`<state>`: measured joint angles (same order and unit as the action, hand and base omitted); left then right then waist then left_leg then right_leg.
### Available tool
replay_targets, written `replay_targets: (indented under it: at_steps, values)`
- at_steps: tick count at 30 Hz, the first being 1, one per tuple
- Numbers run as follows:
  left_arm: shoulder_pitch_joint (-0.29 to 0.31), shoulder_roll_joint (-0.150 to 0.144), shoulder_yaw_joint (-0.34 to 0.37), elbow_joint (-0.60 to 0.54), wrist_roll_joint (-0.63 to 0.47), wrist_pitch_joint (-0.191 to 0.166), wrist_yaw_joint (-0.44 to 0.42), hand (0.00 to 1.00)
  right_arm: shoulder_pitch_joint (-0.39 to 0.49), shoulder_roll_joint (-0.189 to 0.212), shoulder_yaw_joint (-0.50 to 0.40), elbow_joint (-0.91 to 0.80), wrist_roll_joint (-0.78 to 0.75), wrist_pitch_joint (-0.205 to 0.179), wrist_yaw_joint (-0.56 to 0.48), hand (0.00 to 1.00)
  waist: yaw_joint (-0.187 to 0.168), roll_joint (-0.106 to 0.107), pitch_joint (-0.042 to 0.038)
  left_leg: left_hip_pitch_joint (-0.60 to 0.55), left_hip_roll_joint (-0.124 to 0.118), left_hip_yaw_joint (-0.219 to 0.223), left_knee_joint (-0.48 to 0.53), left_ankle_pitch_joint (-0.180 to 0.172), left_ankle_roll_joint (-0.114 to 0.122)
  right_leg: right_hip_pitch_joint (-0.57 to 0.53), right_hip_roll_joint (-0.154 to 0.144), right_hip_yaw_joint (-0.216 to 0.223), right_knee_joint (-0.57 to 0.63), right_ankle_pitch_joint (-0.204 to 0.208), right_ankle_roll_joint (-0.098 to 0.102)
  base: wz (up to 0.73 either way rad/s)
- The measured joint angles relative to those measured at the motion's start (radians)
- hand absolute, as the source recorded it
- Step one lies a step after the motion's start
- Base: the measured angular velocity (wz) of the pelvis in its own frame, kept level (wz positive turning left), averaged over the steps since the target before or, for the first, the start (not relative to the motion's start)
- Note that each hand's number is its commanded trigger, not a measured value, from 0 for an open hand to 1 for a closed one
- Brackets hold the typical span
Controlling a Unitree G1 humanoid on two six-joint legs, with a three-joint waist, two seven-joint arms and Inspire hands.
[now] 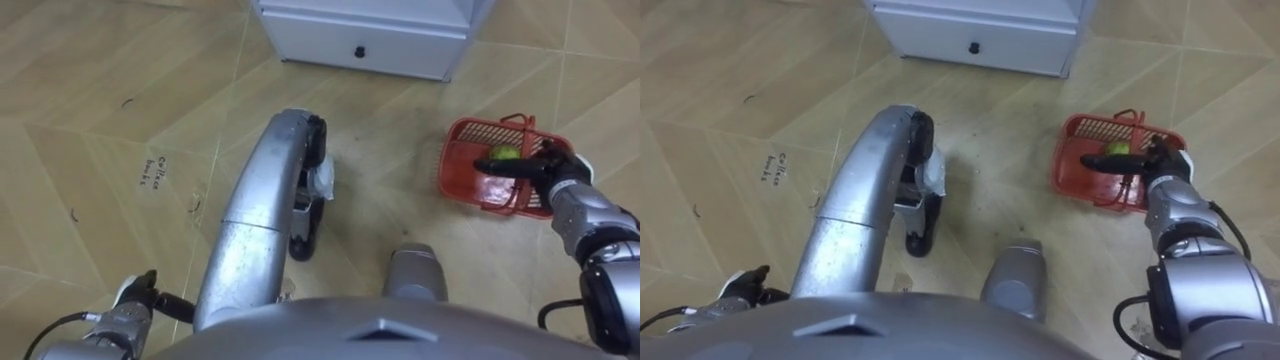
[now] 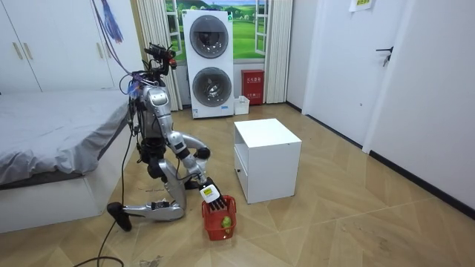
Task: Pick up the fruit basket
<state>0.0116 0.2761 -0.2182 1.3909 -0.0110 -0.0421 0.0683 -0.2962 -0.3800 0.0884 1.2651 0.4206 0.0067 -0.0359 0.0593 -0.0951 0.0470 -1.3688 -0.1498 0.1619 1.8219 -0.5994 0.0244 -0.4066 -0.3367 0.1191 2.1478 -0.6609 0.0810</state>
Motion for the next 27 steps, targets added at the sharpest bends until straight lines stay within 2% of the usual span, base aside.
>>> replay_targets:
  at_steps: [11, 17, 18, 19, 20, 27]
  values:
    - [0.000, -0.001, -0.023, -0.004, 0.000, 0.012, -0.022, 0.00, -0.001, 0.000, 0.011, 0.019, 0.003, 0.009, 0.034, 0.00, 0.016, 0.003, 0.0004, -0.022, 0.000, 0.001, 0.000, 0.001, -0.002, -0.024, -0.001, 0.004, 0.003, 0.000, 0.000, 0.00]
    - [0.000, -0.007, -0.024, -0.036, 0.002, 0.029, -0.033, 0.00, -0.001, -0.009, 0.037, 0.021, 0.007, 0.010, 0.038, 0.00, 0.030, 0.015, -0.0004, -0.022, 0.000, 0.001, 0.001, 0.002, -0.001, -0.024, -0.001, 0.005, 0.005, 0.000, 0.000, 0.00]
    - [-0.004, -0.008, -0.024, -0.037, 0.002, 0.029, -0.033, 0.00, -0.001, -0.009, 0.045, 0.021, 0.009, 0.011, 0.039, 0.18, 0.030, 0.015, -0.0004, -0.022, 0.000, 0.001, 0.000, 0.003, -0.002, -0.024, -0.001, 0.004, 0.006, -0.001, 0.000, 0.00]
    - [-0.005, -0.008, -0.024, -0.037, 0.002, 0.029, -0.034, 0.00, -0.001, -0.009, 0.046, 0.021, 0.009, 0.012, 0.040, 0.69, 0.030, 0.015, -0.0004, -0.022, 0.001, 0.001, 0.000, 0.004, -0.002, -0.024, -0.001, 0.004, 0.006, -0.001, -0.001, 0.00]
    - [-0.009, -0.010, -0.024, -0.037, 0.002, 0.029, -0.036, 0.00, -0.001, -0.009, 0.046, 0.021, 0.010, 0.015, 0.041, 1.00, 0.030, 0.016, -0.0005, -0.022, 0.001, 0.001, 0.000, 0.004, -0.003, -0.024, -0.001, 0.004, 0.007, -0.001, -0.001, 0.00]
    - [-0.028, -0.014, -0.024, -0.037, 0.003, 0.039, -0.042, 0.00, 0.000, -0.009, 0.049, 0.027, 0.010, 0.018, 0.063, 1.00, 0.030, 0.016, -0.0004, -0.022, 0.005, 0.001, 0.000, 0.006, -0.002, -0.027, 0.000, 0.007, 0.010, -0.001, 0.000, 0.00]
